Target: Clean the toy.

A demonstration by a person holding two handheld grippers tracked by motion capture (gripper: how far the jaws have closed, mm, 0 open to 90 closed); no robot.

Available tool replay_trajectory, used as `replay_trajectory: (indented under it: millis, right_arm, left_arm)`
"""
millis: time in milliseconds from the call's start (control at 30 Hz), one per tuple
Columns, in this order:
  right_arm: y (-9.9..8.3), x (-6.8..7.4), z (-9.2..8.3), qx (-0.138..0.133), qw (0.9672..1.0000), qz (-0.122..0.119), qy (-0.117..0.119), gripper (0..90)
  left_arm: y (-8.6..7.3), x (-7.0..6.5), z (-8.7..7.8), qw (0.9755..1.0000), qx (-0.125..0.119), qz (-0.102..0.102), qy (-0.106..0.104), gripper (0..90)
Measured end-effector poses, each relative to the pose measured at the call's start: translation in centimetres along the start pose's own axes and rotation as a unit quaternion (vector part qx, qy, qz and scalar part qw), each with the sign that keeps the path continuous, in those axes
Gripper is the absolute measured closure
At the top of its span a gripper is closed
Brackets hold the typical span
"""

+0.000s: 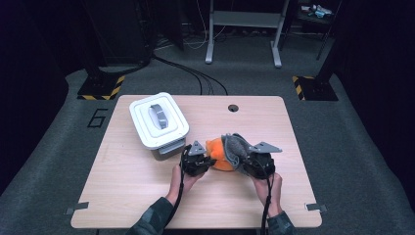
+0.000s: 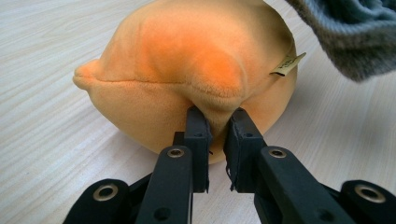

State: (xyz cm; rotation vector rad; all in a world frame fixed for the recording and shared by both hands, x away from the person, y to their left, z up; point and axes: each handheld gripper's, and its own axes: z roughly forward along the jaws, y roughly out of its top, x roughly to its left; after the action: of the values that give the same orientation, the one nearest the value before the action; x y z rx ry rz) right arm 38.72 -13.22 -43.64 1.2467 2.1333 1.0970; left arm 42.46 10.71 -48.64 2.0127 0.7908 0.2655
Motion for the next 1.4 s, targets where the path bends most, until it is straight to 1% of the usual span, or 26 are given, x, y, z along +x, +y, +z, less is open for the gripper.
replay_trajectory:
  millis: [67, 100, 133, 167, 267, 333, 367, 400, 433, 500, 533, 567, 633, 667, 733, 767, 800, 933, 1000, 1033, 1067, 1167, 1200, 1267, 1333, 1400]
  right_arm:
    - [0.3, 0.6, 0.9, 0.013, 0.9998, -0.017, -0.004, 74.7]
    - [0.2, 0.5, 1.5, 0.022, 0.9995, -0.019, -0.008, 74.7]
    - [0.0, 0.1, 2.0, 0.023, 0.9996, -0.017, -0.006, 74.8]
    - [-0.2, -0.3, 2.2, 0.025, 0.9997, -0.008, -0.006, 74.7]
    - [-0.7, -1.5, 2.3, 0.029, 0.9991, -0.002, -0.03, 74.8]
    - [-1.1, -2.4, 2.4, 0.036, 0.9983, 0.012, -0.045, 74.8]
    - [-1.4, -3.1, 2.6, 0.042, 0.9978, 0.015, -0.05, 74.8]
    - [-1.7, -3.6, 2.8, 0.045, 0.9973, 0.026, -0.053, 74.8]
    - [-2.0, -4.0, 3.0, 0.049, 0.9967, 0.035, -0.054, 74.8]
    - [-2.4, -4.7, 3.1, 0.05, 0.997, 0.044, -0.039, 74.7]
    - [-2.4, -4.6, 3.1, 0.048, 0.9968, 0.052, -0.037, 74.7]
    - [-2.4, -4.6, 3.0, 0.049, 0.997, 0.046, -0.037, 74.7]
    - [-2.3, -4.5, 2.9, 0.048, 0.997, 0.046, -0.039, 74.7]
    - [-2.3, -4.6, 2.9, 0.05, 0.9972, 0.04, -0.039, 74.7]
    - [-2.3, -4.6, 2.8, 0.05, 0.9969, 0.047, -0.04, 74.6]
    - [-2.3, -4.7, 2.8, 0.047, 0.997, 0.047, -0.038, 74.7]
    - [-2.3, -4.6, 2.8, 0.044, 0.9969, 0.054, -0.037, 74.6]
    - [-2.2, -4.5, 2.7, 0.044, 0.997, 0.053, -0.036, 74.6]
    - [-2.2, -4.4, 2.7, 0.042, 0.9971, 0.053, -0.034, 74.6]
    - [-2.1, -4.3, 2.7, 0.04, 0.9971, 0.053, -0.036, 74.6]
    - [-2.1, -4.3, 2.7, 0.041, 0.9973, 0.05, -0.034, 74.6]
    - [-2.2, -4.2, 2.7, 0.037, 0.9971, 0.055, -0.037, 74.6]
    - [-2.2, -4.3, 2.7, 0.036, 0.9975, 0.05, -0.036, 74.6]
    - [-2.2, -4.2, 2.5, 0.034, 0.9973, 0.054, -0.036, 74.6]
    - [-2.2, -3.9, 2.0, 0.023, 0.9973, 0.062, -0.033, 74.6]
    - [-2.1, -3.5, 1.6, 0.015, 0.9975, 0.06, -0.034, 74.6]
  left_arm:
    - [0.0, 0.1, -0.1, 1.0, 0.003, 0.003, 0.0, 80.2]
    - [-0.1, 0.2, -0.1, 1.0, 0.005, -0.004, -0.006, 80.1]
    - [-0.2, 0.2, -0.1, 1.0, 0.004, -0.001, -0.006, 80.1]
    - [-0.2, 0.2, 0.0, 1.0, 0.001, 0.002, -0.002, 80.1]
    - [-0.1, 0.1, 0.0, 1.0, 0.003, 0.006, -0.001, 80.4]
    - [-0.1, 0.1, 0.0, 1.0, 0.005, 0.007, -0.001, 80.4]
    - [-0.1, 0.2, 0.0, 0.9999, 0.005, 0.008, -0.002, 80.4]
    - [-0.1, 0.2, 0.0, 1.0, 0.005, 0.007, -0.001, 80.4]
    - [-0.1, 0.2, 0.1, 1.0, 0.004, 0.007, -0.001, 80.4]
    - [-0.1, 0.1, 0.1, 0.9999, 0.004, 0.01, 0.005, 79.7]
    - [0.0, 0.0, 0.1, 0.9998, 0.008, 0.017, 0.008, 77.1]
    - [0.1, -0.2, 0.0, 0.9994, 0.012, 0.029, 0.015, 74.4]
    - [0.2, -0.6, -0.2, 0.9986, 0.012, 0.044, 0.027, 64.6]
    - [0.3, -0.8, -0.2, 0.9982, 0.014, 0.05, 0.03, 60.6]
    - [0.3, -1.0, -0.3, 0.9971, 0.015, 0.066, 0.036, 51.6]
    - [0.2, -1.2, -0.3, 0.9963, 0.018, 0.073, 0.04, 49.1]
    - [0.1, -1.3, -0.2, 0.9961, 0.016, 0.074, 0.044, 45.5]
    - [0.2, -1.7, 0.3, 0.994, 0.025, 0.088, 0.06, 35.5]
    - [0.2, -1.8, 0.7, 0.9929, 0.026, 0.094, 0.069, 34.4]
    - [0.2, -1.9, 0.8, 0.9925, 0.026, 0.095, 0.071, 36.2]
    - [0.2, -1.8, 0.9, 0.9919, 0.024, 0.1, 0.074, 41.5]
    - [0.2, -1.7, 1.1, 0.9922, 0.023, 0.101, 0.07, 61.1]
    - [0.2, -1.6, 1.1, 0.9929, 0.023, 0.095, 0.067, 66.2]
    - [0.4, -1.4, 1.1, 0.9949, 0.017, 0.079, 0.06, 72.1]
    - [0.5, -1.1, 1.0, 0.9972, 0.008, 0.057, 0.047, 75.5]
    - [0.6, -0.7, 0.8, 0.999, 0.002, 0.032, 0.031, 76.6]
